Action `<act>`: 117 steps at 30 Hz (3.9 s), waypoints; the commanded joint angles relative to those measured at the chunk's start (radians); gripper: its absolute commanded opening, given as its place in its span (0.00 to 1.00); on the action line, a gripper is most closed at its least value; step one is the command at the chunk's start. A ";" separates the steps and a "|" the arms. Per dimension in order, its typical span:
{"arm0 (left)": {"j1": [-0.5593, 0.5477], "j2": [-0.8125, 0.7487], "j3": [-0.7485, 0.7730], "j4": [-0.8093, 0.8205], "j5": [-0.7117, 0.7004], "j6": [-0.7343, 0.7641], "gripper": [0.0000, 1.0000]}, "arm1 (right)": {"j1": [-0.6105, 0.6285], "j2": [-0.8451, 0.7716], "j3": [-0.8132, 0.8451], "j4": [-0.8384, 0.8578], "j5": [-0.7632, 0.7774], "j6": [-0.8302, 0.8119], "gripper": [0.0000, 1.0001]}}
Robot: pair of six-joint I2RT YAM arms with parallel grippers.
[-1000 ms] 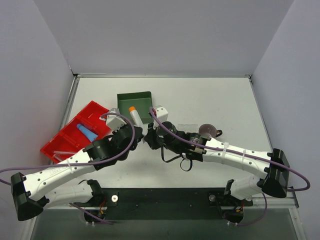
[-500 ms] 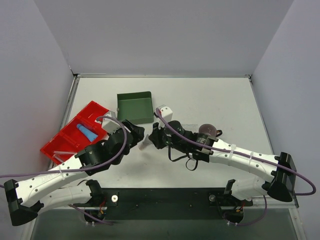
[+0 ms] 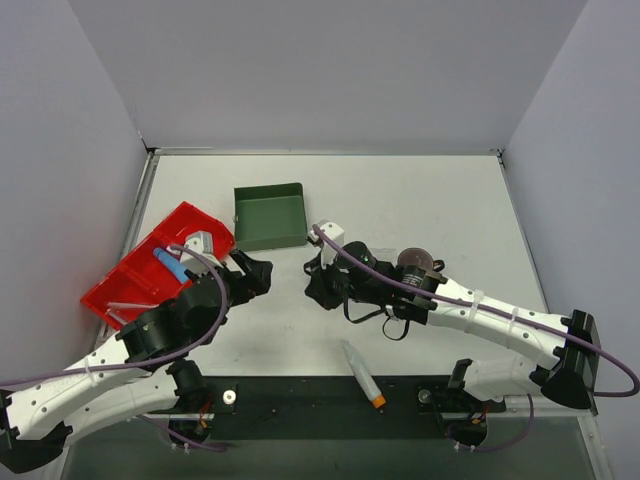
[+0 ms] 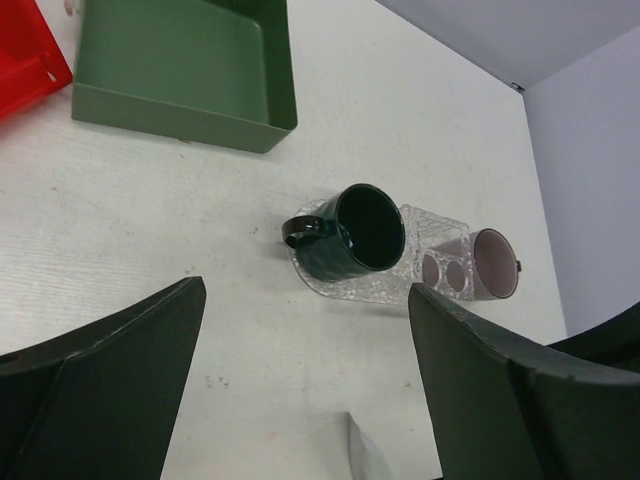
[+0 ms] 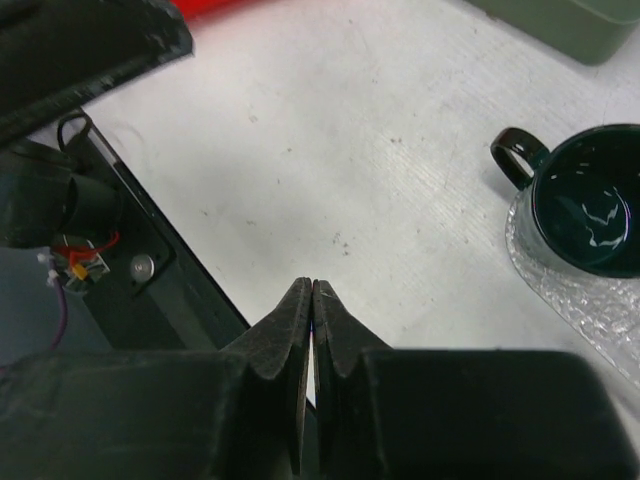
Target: Prepare toiletry sets of a toothbrush and toothpaste on the tray
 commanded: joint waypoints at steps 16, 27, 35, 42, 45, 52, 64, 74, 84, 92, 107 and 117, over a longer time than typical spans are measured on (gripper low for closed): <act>0.517 0.084 0.021 0.132 0.630 0.548 0.97 | 0.167 -0.097 -0.246 -0.337 0.276 0.188 0.52; 0.621 0.141 -0.011 0.183 0.674 0.612 0.97 | 0.289 0.177 -0.185 -0.417 0.390 0.246 0.54; 0.649 0.155 -0.014 0.188 0.698 0.623 0.97 | 0.335 0.297 -0.145 -0.457 0.385 0.270 0.55; 0.654 0.146 -0.020 0.186 0.697 0.628 0.97 | 0.336 0.329 -0.151 -0.478 0.368 0.293 0.44; 0.654 0.143 -0.019 0.185 0.698 0.629 0.97 | 0.338 0.322 -0.154 -0.478 0.364 0.291 0.34; 0.654 0.135 -0.020 0.209 0.753 0.663 0.97 | 0.322 0.222 -0.151 -0.478 0.381 0.276 0.16; 0.647 0.176 -0.062 0.590 1.446 0.691 0.97 | 0.051 -0.292 -0.191 -0.243 0.231 0.121 0.09; 0.347 0.334 -0.026 0.790 1.586 0.592 0.97 | -0.181 -0.432 -0.244 0.167 -0.151 0.081 0.09; 0.243 0.420 -0.069 0.996 1.568 0.424 0.97 | -0.187 -0.468 -0.287 0.408 -0.319 0.133 0.09; 0.170 0.472 -0.144 1.308 1.522 0.215 0.85 | -0.185 -0.484 -0.313 0.510 -0.337 0.165 0.10; 0.130 0.469 -0.128 1.121 1.496 0.276 0.24 | -0.185 -0.539 -0.283 0.377 -0.274 0.125 0.39; 0.132 0.423 0.032 0.582 1.507 0.640 0.15 | -0.257 -0.442 0.021 -0.209 -0.266 0.036 0.61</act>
